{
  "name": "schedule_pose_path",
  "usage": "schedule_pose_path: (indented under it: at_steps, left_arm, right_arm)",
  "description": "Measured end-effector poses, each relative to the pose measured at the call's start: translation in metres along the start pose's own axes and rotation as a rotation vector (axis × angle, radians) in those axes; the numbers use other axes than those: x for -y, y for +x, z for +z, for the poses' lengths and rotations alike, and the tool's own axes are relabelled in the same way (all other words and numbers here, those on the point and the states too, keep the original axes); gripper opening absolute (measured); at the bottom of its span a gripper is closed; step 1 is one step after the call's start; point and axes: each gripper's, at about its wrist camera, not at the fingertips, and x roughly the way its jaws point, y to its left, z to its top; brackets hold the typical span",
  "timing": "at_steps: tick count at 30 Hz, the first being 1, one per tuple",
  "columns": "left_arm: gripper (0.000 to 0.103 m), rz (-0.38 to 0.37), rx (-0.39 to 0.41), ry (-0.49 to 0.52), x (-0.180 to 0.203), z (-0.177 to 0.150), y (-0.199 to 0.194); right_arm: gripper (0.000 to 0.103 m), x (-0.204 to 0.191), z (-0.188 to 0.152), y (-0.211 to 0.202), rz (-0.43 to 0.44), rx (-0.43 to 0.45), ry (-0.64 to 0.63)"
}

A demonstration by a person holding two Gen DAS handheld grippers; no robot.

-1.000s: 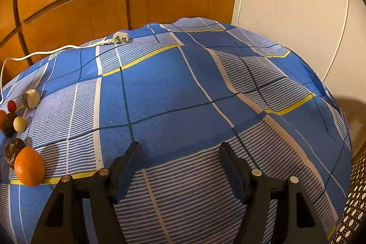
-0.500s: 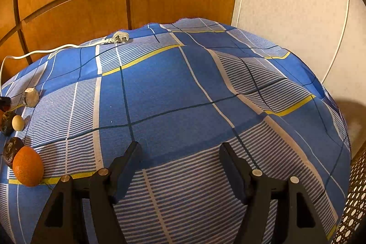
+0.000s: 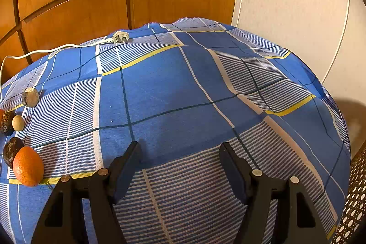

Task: Organize fruits
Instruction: 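Carry the cherry tomato into the tray and open the left gripper, then grasp the orange with the right gripper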

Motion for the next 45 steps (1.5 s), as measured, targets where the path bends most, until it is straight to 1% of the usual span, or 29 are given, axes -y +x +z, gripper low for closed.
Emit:
schedule_pose_path:
  at_steps: [1,3,6,7,8,10,12,15,16,18,21,25,27,31,35,37,40,42,45]
  left_arm:
    - [0.025,0.027,-0.002,-0.013,-0.012,-0.001,0.001]
    - [0.025,0.066,-0.008,-0.015,-0.023,-0.004,0.006]
    - [0.026,0.095,-0.021,-0.004,-0.037,-0.011,0.009]
    - [0.029,0.112,-0.022,-0.004,-0.040,-0.013,0.010]
    - [0.031,0.117,-0.020,-0.012,-0.043,-0.016,0.009]
    - [0.039,0.112,-0.005,-0.022,-0.045,-0.020,0.005]
    - [0.044,0.128,0.015,-0.016,-0.045,-0.025,-0.003]
    - [0.046,0.164,0.054,-0.010,-0.044,-0.034,-0.021]
    - [0.050,0.183,0.074,-0.010,-0.044,-0.038,-0.030]
    - [0.056,0.195,0.102,-0.014,-0.045,-0.044,-0.043]
    - [0.061,0.214,0.141,-0.011,-0.047,-0.055,-0.063]
    - [0.065,0.215,0.159,-0.012,-0.049,-0.068,-0.081]
    - [0.065,0.208,0.158,-0.022,-0.053,-0.076,-0.089]
    - [0.067,0.220,0.154,-0.035,-0.060,-0.090,-0.099]
    - [0.069,0.246,0.165,-0.046,-0.069,-0.106,-0.107]
    - [0.074,0.260,0.172,-0.057,-0.075,-0.115,-0.110]
    - [0.076,0.281,0.183,-0.066,-0.083,-0.128,-0.113]
    - [0.077,0.294,0.182,-0.065,-0.088,-0.136,-0.113]
    - [0.080,0.315,0.167,-0.078,-0.096,-0.146,-0.110]
  right_arm:
    - [0.072,0.000,0.000,0.000,0.000,0.000,0.000]
    - [0.072,0.000,0.000,0.000,0.000,0.000,0.000]
    - [0.072,-0.001,0.000,0.000,0.001,0.000,0.001]
    - [0.072,-0.001,0.000,0.000,0.001,0.000,0.001]
    - [0.072,-0.001,0.000,0.000,0.001,-0.001,0.001]
    - [0.072,-0.001,0.000,0.000,0.001,-0.001,0.002]
    - [0.072,0.000,0.000,0.000,0.002,-0.001,0.002]
    - [0.072,0.000,0.000,0.000,0.001,-0.001,0.002]
    - [0.072,0.000,0.000,0.000,0.001,-0.001,0.002]
    - [0.072,0.000,0.000,0.000,0.002,-0.001,0.002]
    - [0.072,0.000,0.000,0.000,0.002,-0.001,0.002]
    - [0.072,0.000,0.000,0.000,0.002,-0.001,0.002]
    - [0.072,0.000,0.000,0.000,0.002,-0.001,0.002]
    - [0.072,0.001,0.000,0.000,0.002,-0.001,0.003]
    - [0.072,-0.001,0.000,0.001,0.003,-0.001,0.003]
    - [0.072,0.000,0.000,0.001,0.003,-0.001,0.003]
    - [0.072,0.000,0.000,0.001,0.003,-0.001,0.003]
    - [0.072,0.000,0.000,0.001,0.003,-0.002,0.003]
    - [0.072,0.000,0.000,0.001,0.003,-0.002,0.003]
